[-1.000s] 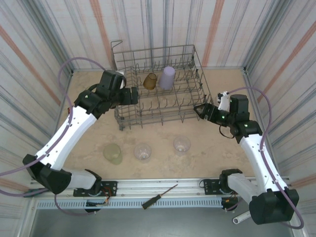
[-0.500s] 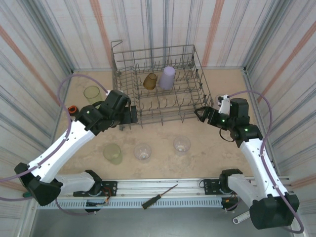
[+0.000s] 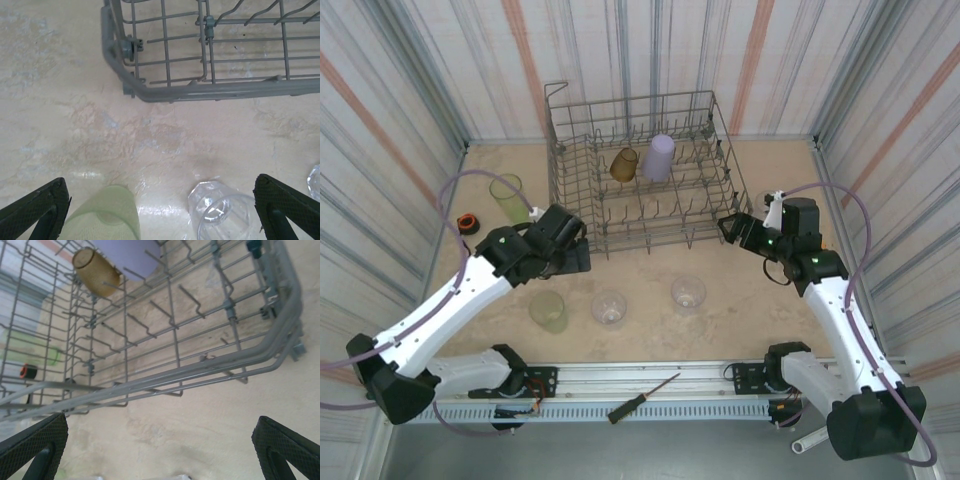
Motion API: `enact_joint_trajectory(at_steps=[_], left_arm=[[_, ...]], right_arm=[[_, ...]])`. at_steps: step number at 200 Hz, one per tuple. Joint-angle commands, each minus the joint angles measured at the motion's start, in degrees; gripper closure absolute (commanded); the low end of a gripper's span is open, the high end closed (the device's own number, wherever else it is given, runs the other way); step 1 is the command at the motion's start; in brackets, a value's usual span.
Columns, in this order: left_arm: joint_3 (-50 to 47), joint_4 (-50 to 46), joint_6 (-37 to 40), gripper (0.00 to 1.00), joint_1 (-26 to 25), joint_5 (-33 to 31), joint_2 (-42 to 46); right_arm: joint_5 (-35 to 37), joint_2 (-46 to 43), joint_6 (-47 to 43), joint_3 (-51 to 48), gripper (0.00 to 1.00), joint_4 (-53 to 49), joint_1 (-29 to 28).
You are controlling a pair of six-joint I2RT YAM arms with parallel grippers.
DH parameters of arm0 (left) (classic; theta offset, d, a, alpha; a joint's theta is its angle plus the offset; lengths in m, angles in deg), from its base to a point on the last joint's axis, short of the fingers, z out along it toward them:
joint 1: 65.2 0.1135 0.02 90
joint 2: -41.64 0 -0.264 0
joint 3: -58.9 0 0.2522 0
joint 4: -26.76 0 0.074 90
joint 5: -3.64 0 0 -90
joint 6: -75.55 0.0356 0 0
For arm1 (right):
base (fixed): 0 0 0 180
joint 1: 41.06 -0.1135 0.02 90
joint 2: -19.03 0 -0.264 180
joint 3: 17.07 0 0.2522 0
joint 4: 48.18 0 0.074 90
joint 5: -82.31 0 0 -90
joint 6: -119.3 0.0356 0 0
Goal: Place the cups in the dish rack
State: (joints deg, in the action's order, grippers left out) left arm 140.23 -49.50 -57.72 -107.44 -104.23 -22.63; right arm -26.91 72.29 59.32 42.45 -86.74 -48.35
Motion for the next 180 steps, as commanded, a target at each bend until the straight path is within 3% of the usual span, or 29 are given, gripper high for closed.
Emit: enact_joint_trajectory(at_steps=[1, 46, 76, 180], left_arm=[[-1.13, -5.51, -4.93, 0.01, -1.14, -0.72, 3.24], [-9.86, -1.89, -13.27, 0.01, -3.82, 2.45, 7.08], [-11.62, -1.84, -17.12, 0.04, -6.87, -1.62, 7.22], [-16.3, 2.5, -18.34, 0.23, -6.97, -2.24, 2.39]], right_arm=[[5.06, 0.97, 1.35, -0.85, 0.01, 1.9, -0.45], [3.35, 5.48, 1.48, -0.61, 0.01, 7.86, -0.62], [2.91, 7.9, 0.04, 2.84, 0.01, 7.76, -0.88], [2.48, 6.67, -0.16, 3.34, 0.01, 8.13, -1.15]])
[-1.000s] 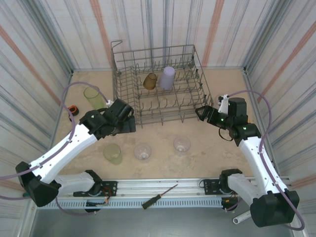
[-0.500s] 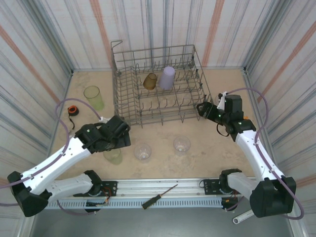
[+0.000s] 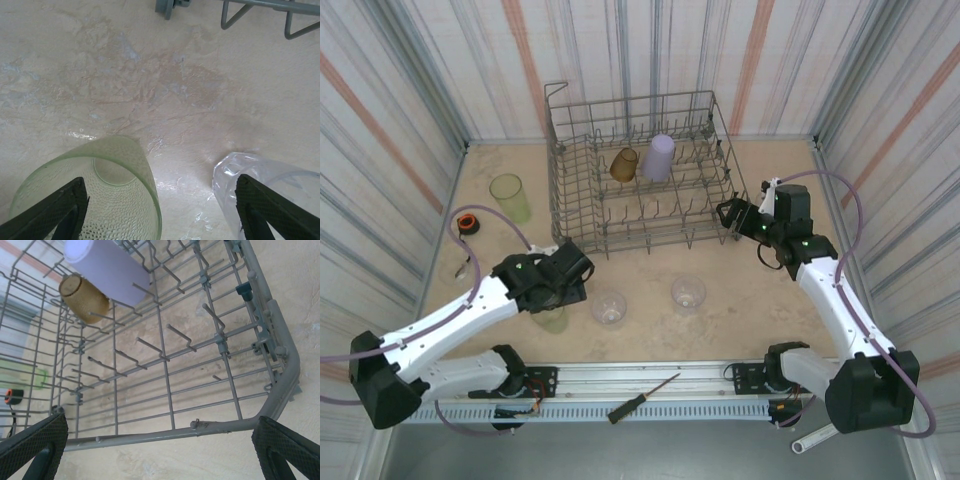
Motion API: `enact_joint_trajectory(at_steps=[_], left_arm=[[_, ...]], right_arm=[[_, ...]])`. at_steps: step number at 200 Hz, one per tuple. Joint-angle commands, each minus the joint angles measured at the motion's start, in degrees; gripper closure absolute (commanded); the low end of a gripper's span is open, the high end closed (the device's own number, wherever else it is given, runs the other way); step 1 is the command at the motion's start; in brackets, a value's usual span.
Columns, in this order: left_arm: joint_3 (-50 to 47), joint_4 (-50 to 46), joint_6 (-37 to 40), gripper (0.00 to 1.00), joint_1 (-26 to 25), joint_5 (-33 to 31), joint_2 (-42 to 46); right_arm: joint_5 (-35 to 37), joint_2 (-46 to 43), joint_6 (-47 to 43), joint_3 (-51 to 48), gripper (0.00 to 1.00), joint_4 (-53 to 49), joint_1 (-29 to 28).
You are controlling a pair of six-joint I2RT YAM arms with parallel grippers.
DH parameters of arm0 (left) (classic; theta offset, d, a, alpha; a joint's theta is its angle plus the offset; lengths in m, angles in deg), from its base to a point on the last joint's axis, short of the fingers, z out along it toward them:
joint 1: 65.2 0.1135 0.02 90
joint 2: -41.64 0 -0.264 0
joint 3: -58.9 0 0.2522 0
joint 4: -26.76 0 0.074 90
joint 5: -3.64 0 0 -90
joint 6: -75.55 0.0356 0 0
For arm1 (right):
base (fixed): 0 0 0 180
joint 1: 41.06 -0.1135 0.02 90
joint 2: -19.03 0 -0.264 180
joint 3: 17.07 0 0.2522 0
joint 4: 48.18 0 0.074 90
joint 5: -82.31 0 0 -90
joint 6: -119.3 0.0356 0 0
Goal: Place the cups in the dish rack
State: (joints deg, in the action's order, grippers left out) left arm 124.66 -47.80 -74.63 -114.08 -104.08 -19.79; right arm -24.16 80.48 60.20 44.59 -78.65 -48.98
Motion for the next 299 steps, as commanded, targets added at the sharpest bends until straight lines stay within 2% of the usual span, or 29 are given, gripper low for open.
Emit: enact_joint_trajectory(at_steps=[1, 17, 57, 91, 125, 143, 192, 241, 299], left_arm=[[-0.75, 0.82, -1.47, 0.23, -0.33, -2.36, -0.49], [-1.52, 0.85, -2.11, 0.23, -0.29, -2.83, -0.63], [-3.82, 2.4, -2.19, 0.33, -0.33, -4.06, -0.82], [-3.77, 2.91, -1.89, 0.45, -0.29, -4.14, -2.69], [-3.23, 2.83, -0.84, 0.62, -0.33, -4.69, -3.37], [-2.72, 1.9, -0.36, 0.67, -0.33, -4.97, -3.78], [-1.66, -2.08, -0.75, 1.0, -0.32, -6.63, -4.35], [1.53, -7.23, -0.88, 1.0, -0.27, -7.43, -2.96], [2.88, -11.1, -1.51, 1.0, -0.29, -9.0, 3.31]], right_arm=[[-0.3, -1.56, -1.02, 1.17, 0.01, 0.07, -0.52], [-0.62, -1.5, -0.66, 0.78, 0.01, 0.57, -0.47], [-2.42, -0.39, -0.35, 1.31, 0.01, 0.89, -0.52], [-2.34, 0.06, -0.37, 1.94, 0.01, 0.8, -0.52], [-2.52, 0.78, 0.13, 2.49, 0.01, 1.56, -0.7], [-2.38, 1.13, 0.31, 2.66, 0.01, 1.7, -0.86], [-2.26, 1.7, 1.03, 2.9, 0.01, 2.11, -1.37], [-1.84, 1.73, 1.8, 2.98, 0.01, 2.41, -2.51], [0.81, 0.17, 2.43, 4.65, 0.01, -0.59, -5.03]])
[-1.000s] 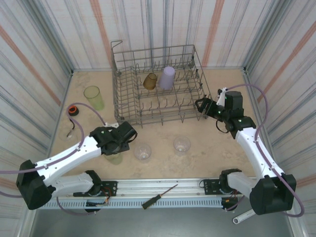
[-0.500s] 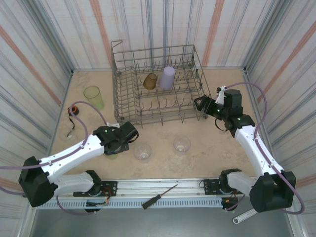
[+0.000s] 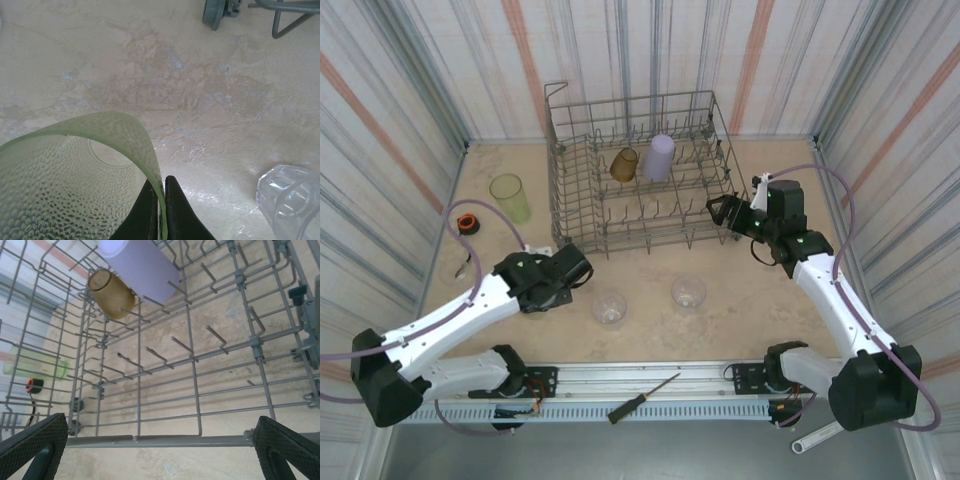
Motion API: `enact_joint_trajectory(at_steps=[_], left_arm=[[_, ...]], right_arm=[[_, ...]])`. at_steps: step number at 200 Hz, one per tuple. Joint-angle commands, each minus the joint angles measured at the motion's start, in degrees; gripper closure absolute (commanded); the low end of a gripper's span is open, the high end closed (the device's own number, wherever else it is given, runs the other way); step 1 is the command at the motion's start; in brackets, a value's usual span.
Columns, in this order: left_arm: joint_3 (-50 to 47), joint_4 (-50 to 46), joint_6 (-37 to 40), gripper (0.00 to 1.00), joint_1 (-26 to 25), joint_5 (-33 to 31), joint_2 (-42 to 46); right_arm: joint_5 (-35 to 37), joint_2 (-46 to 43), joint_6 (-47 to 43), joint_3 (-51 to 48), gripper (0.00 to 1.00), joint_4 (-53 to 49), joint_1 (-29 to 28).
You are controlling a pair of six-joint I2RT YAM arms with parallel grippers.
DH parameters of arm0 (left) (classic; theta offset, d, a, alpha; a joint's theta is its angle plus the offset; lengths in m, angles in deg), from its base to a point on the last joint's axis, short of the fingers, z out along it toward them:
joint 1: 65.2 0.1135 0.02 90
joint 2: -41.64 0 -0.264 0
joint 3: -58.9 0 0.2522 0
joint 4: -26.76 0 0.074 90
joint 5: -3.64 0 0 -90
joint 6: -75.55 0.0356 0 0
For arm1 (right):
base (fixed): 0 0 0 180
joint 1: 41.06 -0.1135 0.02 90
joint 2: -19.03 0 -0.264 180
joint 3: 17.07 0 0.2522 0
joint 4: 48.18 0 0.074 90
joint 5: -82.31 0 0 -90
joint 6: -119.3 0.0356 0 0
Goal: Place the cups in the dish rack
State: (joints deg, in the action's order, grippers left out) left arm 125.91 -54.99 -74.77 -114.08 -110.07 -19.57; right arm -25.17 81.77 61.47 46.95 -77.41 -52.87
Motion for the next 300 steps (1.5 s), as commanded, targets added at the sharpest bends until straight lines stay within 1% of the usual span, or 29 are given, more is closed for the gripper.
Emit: enact_joint_trajectory(at_steps=[1, 44, 99, 120, 159, 201, 225, 261, 300], left_arm=[[1.65, -3.95, -1.38, 1.0, -0.31, -3.06, 3.19], [5.16, -6.98, 0.06, 1.0, -0.34, -4.28, 5.11], [10.19, -10.05, 3.11, 1.0, 0.4, -9.48, 4.16], [12.63, -8.84, 6.75, 1.0, 3.08, -9.7, 3.38], [16.36, -4.68, 14.75, 1.0, 9.88, -7.56, 1.7], [21.38, -1.75, 20.73, 1.0, 15.86, -5.76, -1.73], [25.19, -0.77, 23.18, 1.0, 17.46, -5.53, -4.56], [29.52, 0.36, 25.09, 1.0, 18.95, -5.99, -8.16], [31.59, 5.46, 27.94, 1.0, 20.7, -4.53, -10.46]], right_arm=[[1.82, -1.13, 1.16, 2.29, 0.01, -1.93, -1.16], [3.4, -1.63, 2.06, 3.13, 0.01, -3.09, -3.59], [6.53, -2.33, 2.73, 3.33, 0.01, -5.45, -6.03], [6.41, -2.25, 2.82, 3.74, 0.01, -5.89, -6.28], [5.9, -1.08, 1.74, 5.47, 0.01, -6.98, -6.37], [3.96, 1.62, -0.32, 7.86, 0.01, -7.52, -6.19], [4.61, 2.87, -0.79, 8.96, 0.01, -6.52, -6.2], [3.69, 4.41, -2.46, 10.34, 0.01, -4.48, -6.11], [3.65, 6.95, -3.88, 11.63, 0.01, -5.28, -5.04]])
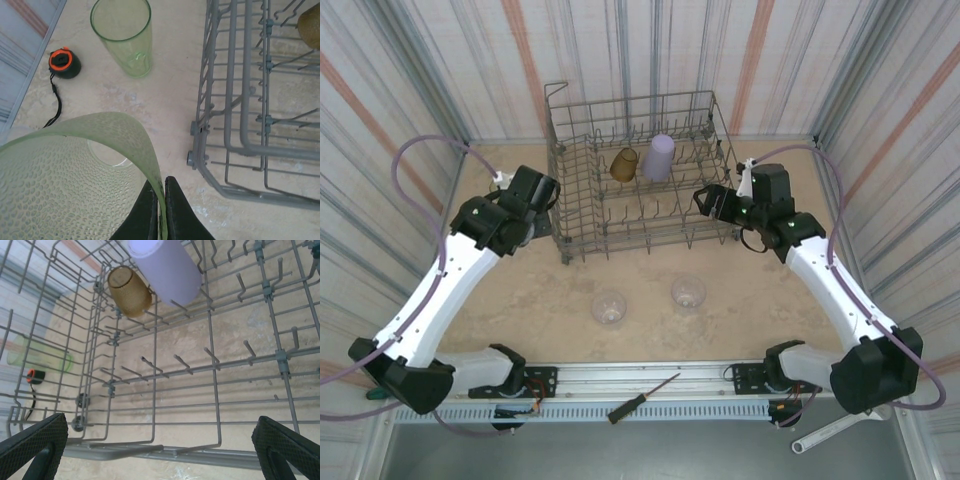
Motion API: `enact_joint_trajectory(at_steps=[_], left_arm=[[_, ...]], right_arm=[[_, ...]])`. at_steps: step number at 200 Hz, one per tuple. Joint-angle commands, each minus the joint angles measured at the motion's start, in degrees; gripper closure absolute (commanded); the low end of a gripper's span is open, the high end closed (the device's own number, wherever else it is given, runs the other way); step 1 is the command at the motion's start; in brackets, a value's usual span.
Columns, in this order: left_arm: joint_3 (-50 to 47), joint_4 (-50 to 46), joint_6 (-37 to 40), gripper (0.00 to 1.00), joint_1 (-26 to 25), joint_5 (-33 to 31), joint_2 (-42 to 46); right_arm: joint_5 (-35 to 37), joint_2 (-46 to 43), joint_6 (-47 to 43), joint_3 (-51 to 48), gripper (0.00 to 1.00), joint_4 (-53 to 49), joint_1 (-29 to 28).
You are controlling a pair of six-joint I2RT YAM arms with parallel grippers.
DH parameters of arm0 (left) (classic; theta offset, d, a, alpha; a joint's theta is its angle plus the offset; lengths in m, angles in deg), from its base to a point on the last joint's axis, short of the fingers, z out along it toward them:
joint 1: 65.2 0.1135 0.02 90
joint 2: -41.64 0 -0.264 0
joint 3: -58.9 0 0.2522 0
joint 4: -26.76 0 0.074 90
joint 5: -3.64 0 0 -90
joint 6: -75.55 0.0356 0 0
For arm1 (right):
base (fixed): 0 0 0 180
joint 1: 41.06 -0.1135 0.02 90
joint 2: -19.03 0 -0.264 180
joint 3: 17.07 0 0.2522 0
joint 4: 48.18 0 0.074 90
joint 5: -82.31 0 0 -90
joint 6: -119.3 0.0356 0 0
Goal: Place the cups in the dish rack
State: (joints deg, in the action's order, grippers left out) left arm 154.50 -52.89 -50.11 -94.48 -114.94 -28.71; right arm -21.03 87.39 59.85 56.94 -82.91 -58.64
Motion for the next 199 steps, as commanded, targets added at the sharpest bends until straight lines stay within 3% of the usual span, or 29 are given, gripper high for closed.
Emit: enact_joint_trajectory(at_steps=[1, 53, 98, 127, 168, 199], left_arm=[[3.12, 3.42, 3.34, 1.0, 1.12, 0.31, -1.39], [11.7, 5.51, 8.47, 1.0, 2.79, 0.34, -6.5], [11.17, 16.46, 14.0, 1.0, 4.12, 6.39, -6.03], [13.05, 18.7, 15.47, 1.0, 4.4, 8.92, -7.64], [14.44, 22.26, 15.37, 1.0, 4.49, 11.27, -8.08], [13.23, 28.63, 14.39, 1.0, 4.84, 17.78, -8.09]], right_arm=[[-0.51, 1.38, -2.25, 1.68, 0.01, 0.19, 0.81], [-3.63, 3.5, -1.25, 1.75, 0.01, 2.27, 2.16], [-4.55, 4.0, -0.43, 2.38, 0.01, 2.83, 2.9], [-6.35, 4.31, 1.25, 2.19, 0.01, 4.06, 3.68], [-6.74, 4.47, 5.72, 2.11, 0.01, 5.38, 4.35], [-8.65, 4.57, 7.47, 2.15, 0.01, 6.89, 4.91]])
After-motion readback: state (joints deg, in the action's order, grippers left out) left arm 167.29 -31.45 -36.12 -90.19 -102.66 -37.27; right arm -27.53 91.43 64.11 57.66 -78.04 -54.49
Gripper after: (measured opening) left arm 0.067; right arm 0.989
